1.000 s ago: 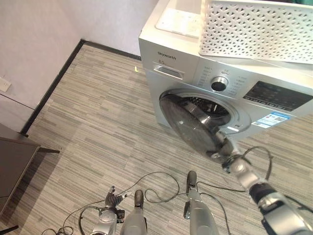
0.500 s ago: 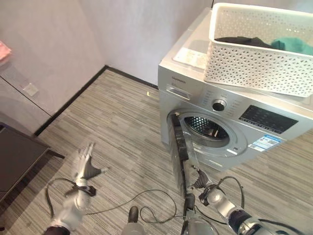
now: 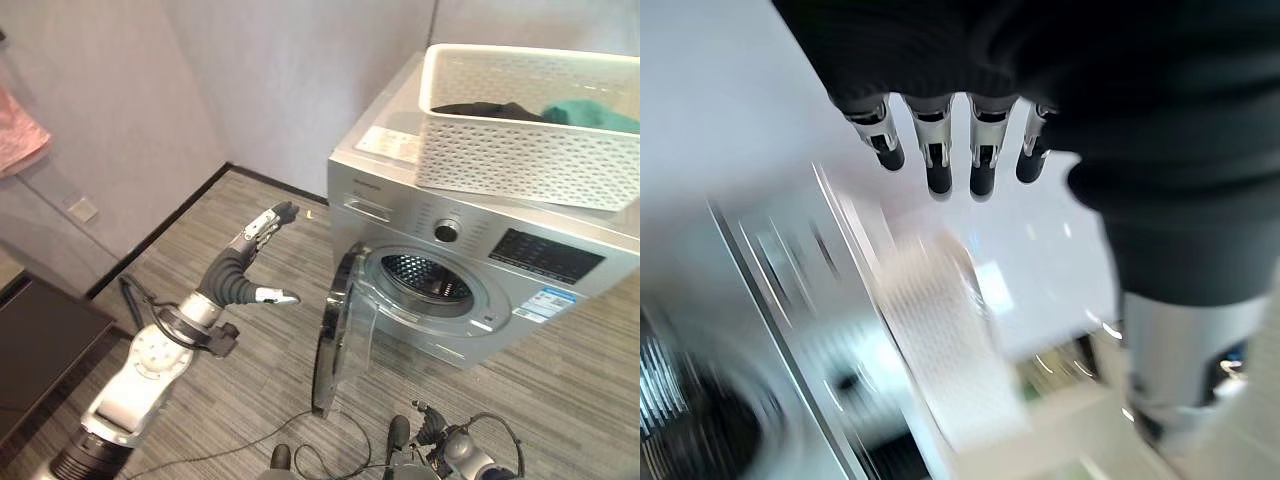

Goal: Grab the laundry basket,head to the washer,open it,put in the laundry and shut it.

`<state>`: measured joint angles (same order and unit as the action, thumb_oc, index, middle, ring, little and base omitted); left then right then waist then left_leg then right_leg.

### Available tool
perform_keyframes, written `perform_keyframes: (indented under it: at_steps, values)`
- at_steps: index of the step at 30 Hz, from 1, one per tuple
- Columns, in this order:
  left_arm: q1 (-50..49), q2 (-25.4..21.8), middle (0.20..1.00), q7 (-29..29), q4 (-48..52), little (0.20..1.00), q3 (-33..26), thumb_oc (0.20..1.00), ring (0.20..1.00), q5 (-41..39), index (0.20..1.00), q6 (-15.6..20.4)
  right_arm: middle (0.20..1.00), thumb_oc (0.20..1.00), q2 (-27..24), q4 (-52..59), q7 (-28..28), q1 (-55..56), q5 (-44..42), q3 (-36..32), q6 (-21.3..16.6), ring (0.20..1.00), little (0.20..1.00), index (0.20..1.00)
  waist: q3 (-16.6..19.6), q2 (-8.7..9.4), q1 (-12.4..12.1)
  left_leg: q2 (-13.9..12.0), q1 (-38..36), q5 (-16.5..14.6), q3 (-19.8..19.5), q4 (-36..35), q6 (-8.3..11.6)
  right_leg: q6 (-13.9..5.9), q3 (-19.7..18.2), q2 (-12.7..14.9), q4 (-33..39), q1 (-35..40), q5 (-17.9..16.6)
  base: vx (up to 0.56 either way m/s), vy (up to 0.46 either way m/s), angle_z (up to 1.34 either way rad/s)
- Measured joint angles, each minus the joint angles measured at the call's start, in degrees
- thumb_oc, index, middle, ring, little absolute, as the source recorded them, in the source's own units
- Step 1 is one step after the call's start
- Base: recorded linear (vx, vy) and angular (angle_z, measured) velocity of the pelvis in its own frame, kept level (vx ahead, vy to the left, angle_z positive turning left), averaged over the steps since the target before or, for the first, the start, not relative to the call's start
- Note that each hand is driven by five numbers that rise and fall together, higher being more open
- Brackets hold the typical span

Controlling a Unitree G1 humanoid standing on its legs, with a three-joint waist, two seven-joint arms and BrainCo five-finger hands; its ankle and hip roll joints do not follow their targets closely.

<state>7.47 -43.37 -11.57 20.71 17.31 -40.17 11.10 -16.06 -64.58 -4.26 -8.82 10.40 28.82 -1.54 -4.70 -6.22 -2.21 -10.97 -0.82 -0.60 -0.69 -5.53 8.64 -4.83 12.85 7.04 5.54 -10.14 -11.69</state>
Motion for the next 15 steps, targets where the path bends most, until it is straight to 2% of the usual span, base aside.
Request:
perform_keyframes:
  at_steps: [1, 3, 4, 6, 7, 8, 11, 14, 15]
  values:
    - [0.5, 2.5, 1.000, -0.8, -1.3, 1.000, 2.3, 1.000, 1.000, -3.6, 1.000, 0.2, 1.000, 1.000, -0.2, 0.0, 0.3, 0.3, 0.3, 1.1, 0.0, 1.000, 1.000, 1.000, 0.3, -0.27, 0.0, 0.1, -0.2, -0.1, 0.3, 0.0, -0.05, 0.00, -0.2, -0.1, 0.0, 0.1, 0.0, 0.05, 0.028, -0.28]
    - [1.8, 3.3, 1.000, -4.0, -3.2, 1.000, 11.4, 1.000, 1.000, -11.7, 1.000, -1.9, 1.000, 1.000, -0.1, -1.3, 0.5, 0.0, 2.5, 1.6, -1.1, 1.000, 1.000, 1.000, 0.4, -0.33, 0.4, 0.2, -0.5, -0.3, 1.3, 0.0, -0.02, 0.01, -1.1, -0.3, 0.0, -0.1, 0.0, 0.05, 0.019, -0.19]
    - [2.2, 4.0, 1.000, -5.3, -4.9, 1.000, 15.3, 1.000, 1.000, -15.0, 1.000, -3.2, 1.000, 1.000, 0.0, -2.1, 0.4, -0.1, 2.9, 1.6, -1.2, 1.000, 1.000, 1.000, 0.4, -0.34, 1.4, 0.2, -0.6, -0.4, 1.4, 0.0, -0.03, -0.02, -1.2, -0.3, -0.1, -0.1, 0.0, 0.02, 0.006, -0.06]
    - [2.7, 7.4, 1.000, -5.7, -9.3, 1.000, 19.8, 1.000, 1.000, -20.2, 1.000, -5.6, 1.000, 1.000, 0.0, -2.4, 0.0, -0.6, 4.1, 1.6, -1.0, 1.000, 1.000, 1.000, 0.4, -0.25, 2.1, 0.3, -1.0, -0.5, 1.5, 0.0, -0.06, -0.31, -1.4, -0.2, -0.5, 0.1, -0.1, -0.01, -0.007, -0.07]
    - [1.9, 10.2, 1.000, -5.5, -10.9, 1.000, 19.9, 1.000, 1.000, -22.1, 1.000, -6.0, 1.000, 1.000, 0.0, -2.2, -0.3, -0.6, 4.2, 1.6, -1.0, 1.000, 1.000, 1.000, 0.4, -0.13, 2.6, 0.4, -1.0, -0.6, 1.5, 0.0, -0.18, -0.33, -1.5, -0.2, -0.5, 0.1, -0.1, -0.03, -0.016, -0.03]
    - [1.6, 18.6, 1.000, -2.7, -14.0, 1.000, 20.9, 1.000, 1.000, -25.7, 1.000, -5.9, 1.000, 1.000, 0.2, -2.6, -1.3, -0.2, 4.0, 0.9, -0.9, 1.000, 1.000, 1.000, 0.3, 0.58, 3.3, 0.6, -0.6, -0.5, 1.1, 0.3, -0.18, -0.27, -1.5, 0.0, -0.5, -0.2, 0.0, -0.04, -0.009, 0.14]
    - [8.7, 31.9, 1.000, 1.1, -16.9, 1.000, 22.8, 1.000, 1.000, -27.4, 1.000, -5.5, 1.000, 1.000, 1.6, -4.9, -3.4, -2.0, 3.3, -0.7, 0.1, 1.000, 1.000, 1.000, 0.3, 2.16, 3.5, 1.0, 1.2, -0.3, 0.7, 0.2, -0.33, -0.41, -1.2, 0.8, -0.5, -1.6, -0.3, -0.01, 0.005, 0.11]
    - [12.1, 36.1, 1.000, 2.8, -21.0, 1.000, 22.1, 1.000, 1.000, -27.4, 1.000, -3.4, 1.000, 1.000, 1.1, -4.0, -4.6, -2.1, 2.1, -1.2, 0.2, 1.000, 1.000, 1.000, 0.2, 2.52, 5.4, 1.1, 1.3, -0.6, 1.2, 0.0, -0.62, -0.50, -1.5, 0.8, -0.5, -1.9, -0.2, -0.04, -0.015, -0.06]
    - [12.6, 36.7, 1.000, 3.6, -22.9, 1.000, 22.0, 1.000, 1.000, -27.4, 1.000, -3.1, 1.000, 1.000, 0.8, -3.9, -4.7, -1.9, 1.6, -1.2, 0.3, 1.000, 1.000, 1.000, 0.4, 1.98, 5.5, 1.0, 1.5, -0.6, 1.2, 0.0, -0.66, -0.52, -1.4, 0.8, -0.5, -2.0, -0.1, -0.04, -0.009, 0.00]
